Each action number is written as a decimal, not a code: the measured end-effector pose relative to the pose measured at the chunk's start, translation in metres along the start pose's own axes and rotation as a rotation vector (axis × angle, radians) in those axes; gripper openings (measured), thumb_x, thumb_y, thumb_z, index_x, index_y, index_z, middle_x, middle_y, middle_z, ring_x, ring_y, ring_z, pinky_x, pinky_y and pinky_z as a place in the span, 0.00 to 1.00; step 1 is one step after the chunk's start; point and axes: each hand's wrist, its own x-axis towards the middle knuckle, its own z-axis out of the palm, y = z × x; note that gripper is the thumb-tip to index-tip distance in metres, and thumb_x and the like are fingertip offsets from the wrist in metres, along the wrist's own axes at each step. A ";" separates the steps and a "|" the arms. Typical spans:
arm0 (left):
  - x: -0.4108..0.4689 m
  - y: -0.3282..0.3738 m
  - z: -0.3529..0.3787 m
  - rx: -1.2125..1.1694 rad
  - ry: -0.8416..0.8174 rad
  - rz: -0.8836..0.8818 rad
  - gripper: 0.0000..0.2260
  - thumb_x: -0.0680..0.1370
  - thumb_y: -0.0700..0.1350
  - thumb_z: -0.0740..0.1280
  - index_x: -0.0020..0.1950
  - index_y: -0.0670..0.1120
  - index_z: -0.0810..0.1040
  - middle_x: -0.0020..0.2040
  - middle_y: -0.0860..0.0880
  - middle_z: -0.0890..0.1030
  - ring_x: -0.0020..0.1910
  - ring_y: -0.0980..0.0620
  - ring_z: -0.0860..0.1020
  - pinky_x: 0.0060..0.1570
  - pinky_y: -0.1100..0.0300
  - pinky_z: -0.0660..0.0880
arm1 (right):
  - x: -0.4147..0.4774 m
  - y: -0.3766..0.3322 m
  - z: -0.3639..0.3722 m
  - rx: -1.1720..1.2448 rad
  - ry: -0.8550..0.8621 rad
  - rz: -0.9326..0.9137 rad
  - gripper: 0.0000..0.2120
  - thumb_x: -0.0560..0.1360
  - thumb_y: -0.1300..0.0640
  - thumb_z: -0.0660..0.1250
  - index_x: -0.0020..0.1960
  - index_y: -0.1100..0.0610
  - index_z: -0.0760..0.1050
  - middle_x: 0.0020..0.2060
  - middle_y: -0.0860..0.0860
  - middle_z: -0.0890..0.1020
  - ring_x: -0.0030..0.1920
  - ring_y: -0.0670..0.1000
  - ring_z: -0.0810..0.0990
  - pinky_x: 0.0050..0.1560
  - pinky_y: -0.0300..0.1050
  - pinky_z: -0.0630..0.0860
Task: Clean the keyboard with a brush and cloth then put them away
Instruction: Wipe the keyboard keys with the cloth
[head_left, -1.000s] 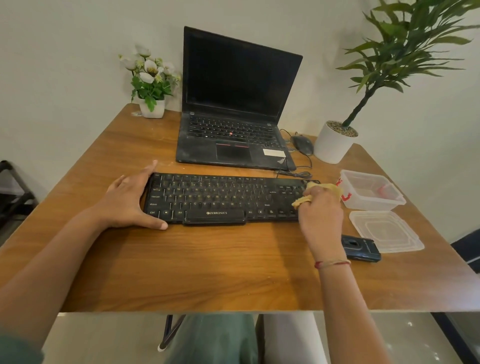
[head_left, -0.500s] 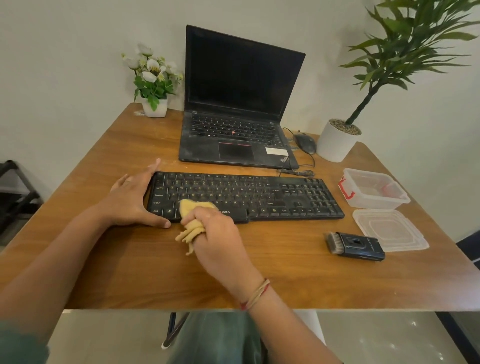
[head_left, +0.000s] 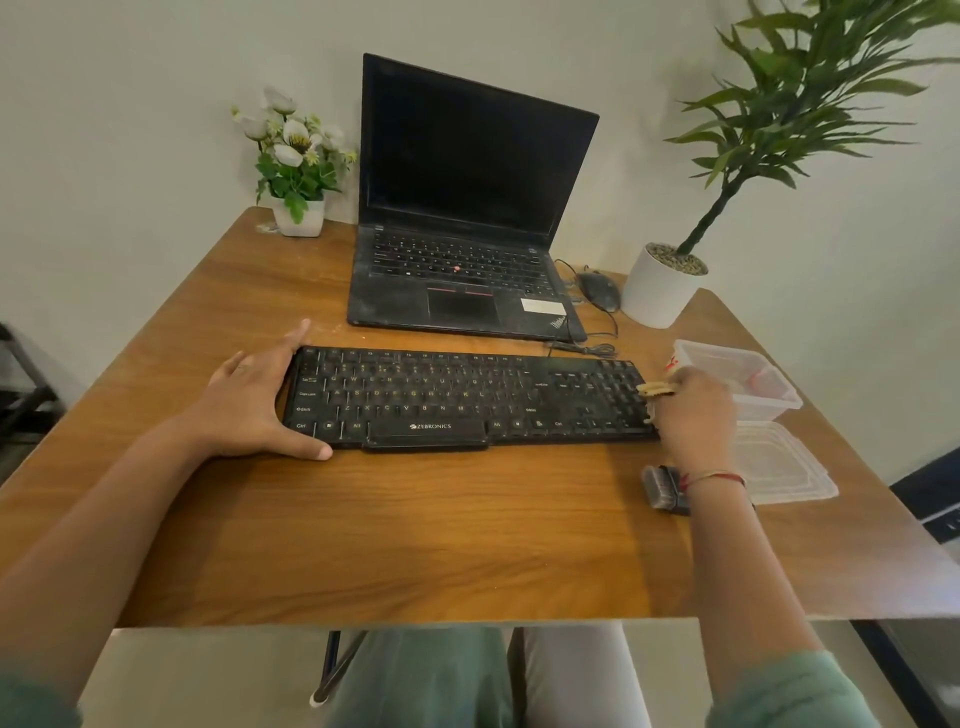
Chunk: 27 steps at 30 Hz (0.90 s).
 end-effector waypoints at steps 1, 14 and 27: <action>0.000 0.000 0.000 -0.001 -0.001 0.000 0.63 0.49 0.75 0.66 0.75 0.58 0.37 0.76 0.49 0.58 0.73 0.46 0.58 0.72 0.47 0.47 | 0.001 0.002 0.005 -0.082 -0.024 0.006 0.08 0.74 0.65 0.63 0.52 0.64 0.78 0.46 0.62 0.81 0.46 0.61 0.79 0.41 0.45 0.71; 0.002 -0.004 0.002 0.002 -0.015 0.000 0.64 0.49 0.77 0.66 0.75 0.58 0.36 0.76 0.49 0.57 0.74 0.47 0.58 0.73 0.48 0.46 | -0.084 -0.098 0.023 -0.377 -0.207 -0.369 0.12 0.77 0.52 0.59 0.55 0.60 0.72 0.53 0.58 0.74 0.41 0.53 0.75 0.39 0.45 0.77; -0.002 -0.001 -0.001 -0.020 -0.011 0.016 0.63 0.50 0.77 0.65 0.75 0.58 0.36 0.76 0.50 0.56 0.74 0.48 0.56 0.72 0.50 0.44 | -0.114 -0.127 0.020 1.007 -0.746 -0.124 0.17 0.78 0.66 0.54 0.46 0.53 0.80 0.47 0.50 0.82 0.48 0.47 0.79 0.42 0.38 0.73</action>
